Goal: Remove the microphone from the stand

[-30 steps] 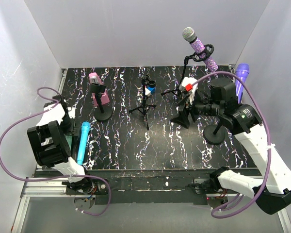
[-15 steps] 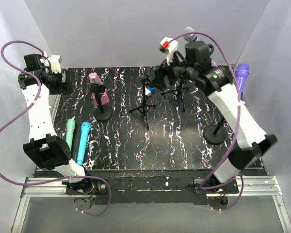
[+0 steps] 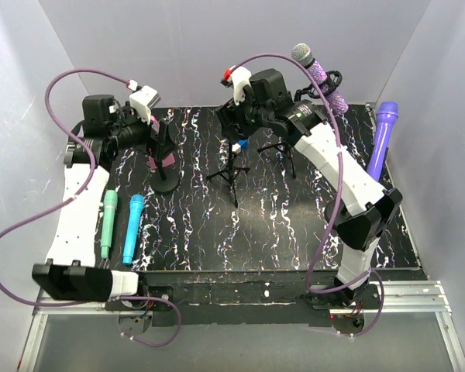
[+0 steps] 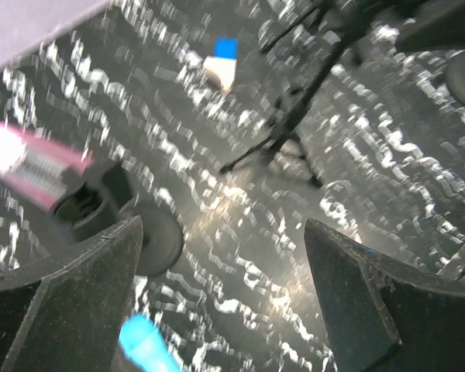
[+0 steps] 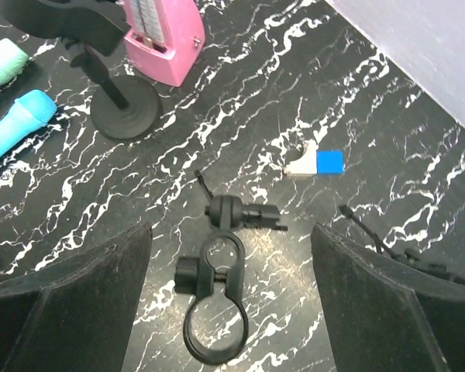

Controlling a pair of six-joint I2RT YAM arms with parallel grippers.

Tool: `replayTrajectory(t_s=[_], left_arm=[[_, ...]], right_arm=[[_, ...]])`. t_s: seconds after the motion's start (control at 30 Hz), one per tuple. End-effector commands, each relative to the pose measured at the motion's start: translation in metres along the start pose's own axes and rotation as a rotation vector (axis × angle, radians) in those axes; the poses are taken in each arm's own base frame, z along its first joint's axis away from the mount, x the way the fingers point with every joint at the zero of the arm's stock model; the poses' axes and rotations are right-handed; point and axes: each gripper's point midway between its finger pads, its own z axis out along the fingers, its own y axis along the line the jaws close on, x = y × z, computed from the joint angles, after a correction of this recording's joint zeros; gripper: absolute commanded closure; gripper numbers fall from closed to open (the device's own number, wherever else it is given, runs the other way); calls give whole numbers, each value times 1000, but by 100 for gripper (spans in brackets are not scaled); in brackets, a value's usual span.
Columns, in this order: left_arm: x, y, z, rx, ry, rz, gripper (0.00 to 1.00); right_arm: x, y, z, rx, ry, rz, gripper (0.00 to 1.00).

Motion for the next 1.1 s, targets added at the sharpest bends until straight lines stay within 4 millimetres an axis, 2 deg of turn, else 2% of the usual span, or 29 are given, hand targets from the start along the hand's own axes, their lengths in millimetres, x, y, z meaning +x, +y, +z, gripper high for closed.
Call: replayTrajectory(t_s=[0.0, 0.1, 0.2, 0.3, 0.33, 0.43, 0.57, 0.67, 0.77, 0.87, 1.0, 1.03, 1.07], left_arm=[[-47, -53, -14, 180, -240, 103, 16], [-64, -84, 6, 268, -329, 160, 18], [-74, -114, 31, 329, -369, 227, 20], [-72, -134, 59, 375, -329, 258, 20], [-69, -136, 69, 380, -307, 270, 21], [-60, -138, 96, 359, -278, 303, 22], [-55, -135, 122, 315, -282, 293, 24], [-57, -134, 131, 292, -307, 297, 30], [-61, -124, 140, 234, -340, 318, 38], [-67, -120, 145, 207, -372, 335, 53], [-69, -143, 140, 350, -389, 370, 79], [-63, -150, 140, 403, -372, 380, 93], [-61, -157, 137, 456, -364, 391, 100]], right_arm=[[-38, -3, -49, 19, -143, 30, 10], [-61, 1, -85, -41, -236, -5, 10], [-62, -11, -112, -14, -270, 14, 11], [-41, -27, -129, 16, -264, 73, 12], [-33, -31, -136, 23, -272, 82, 12], [-1, -40, -139, 36, -269, 73, 13], [42, -33, -134, -7, -246, 22, 16], [55, -26, -136, -27, -247, 2, 17], [73, -23, -132, -32, -216, -1, 18], [91, -22, -126, -38, -183, 0, 20], [110, -7, -116, -138, -152, -31, 21], [112, 4, -115, -207, -159, -64, 21], [117, 12, -113, -261, -160, -105, 21]])
